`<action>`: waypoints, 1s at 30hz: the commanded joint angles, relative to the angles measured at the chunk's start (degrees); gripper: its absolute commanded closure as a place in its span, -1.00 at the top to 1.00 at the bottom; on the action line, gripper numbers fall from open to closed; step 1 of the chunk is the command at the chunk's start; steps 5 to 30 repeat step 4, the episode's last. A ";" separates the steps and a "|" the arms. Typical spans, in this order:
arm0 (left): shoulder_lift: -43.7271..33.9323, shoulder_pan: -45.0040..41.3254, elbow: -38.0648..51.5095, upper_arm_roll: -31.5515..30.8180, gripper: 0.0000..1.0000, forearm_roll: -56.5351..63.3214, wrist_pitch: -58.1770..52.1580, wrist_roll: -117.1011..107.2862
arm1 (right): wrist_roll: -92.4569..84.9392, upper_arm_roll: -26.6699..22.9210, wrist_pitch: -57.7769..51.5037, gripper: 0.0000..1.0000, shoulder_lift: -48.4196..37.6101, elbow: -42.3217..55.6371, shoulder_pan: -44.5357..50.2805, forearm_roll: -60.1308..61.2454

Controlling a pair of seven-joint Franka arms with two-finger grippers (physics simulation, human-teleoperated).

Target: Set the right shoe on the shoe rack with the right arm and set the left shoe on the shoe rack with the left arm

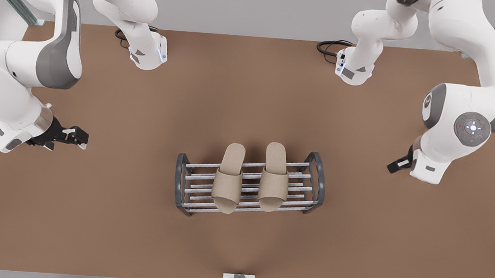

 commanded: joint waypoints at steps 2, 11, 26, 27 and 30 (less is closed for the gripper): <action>-3.57 0.06 0.58 -0.13 1.00 -0.01 1.14 45.70 | -1.30 0.01 0.17 1.00 -0.01 0.03 0.00 -0.02; -5.24 -0.03 0.58 -0.04 1.00 -0.45 1.14 45.61 | -1.30 0.01 0.25 1.00 -0.01 0.03 0.00 -0.11; -5.24 -0.03 0.58 -0.04 1.00 -0.45 1.14 45.61 | -1.30 0.01 0.25 1.00 -0.01 0.03 0.00 -0.11; -5.24 -0.03 0.58 -0.04 1.00 -0.45 1.14 45.61 | -1.30 0.01 0.25 1.00 -0.01 0.03 0.00 -0.11; -5.24 -0.03 0.58 -0.04 1.00 -0.45 1.14 45.61 | -1.30 0.01 0.25 1.00 -0.01 0.03 0.00 -0.11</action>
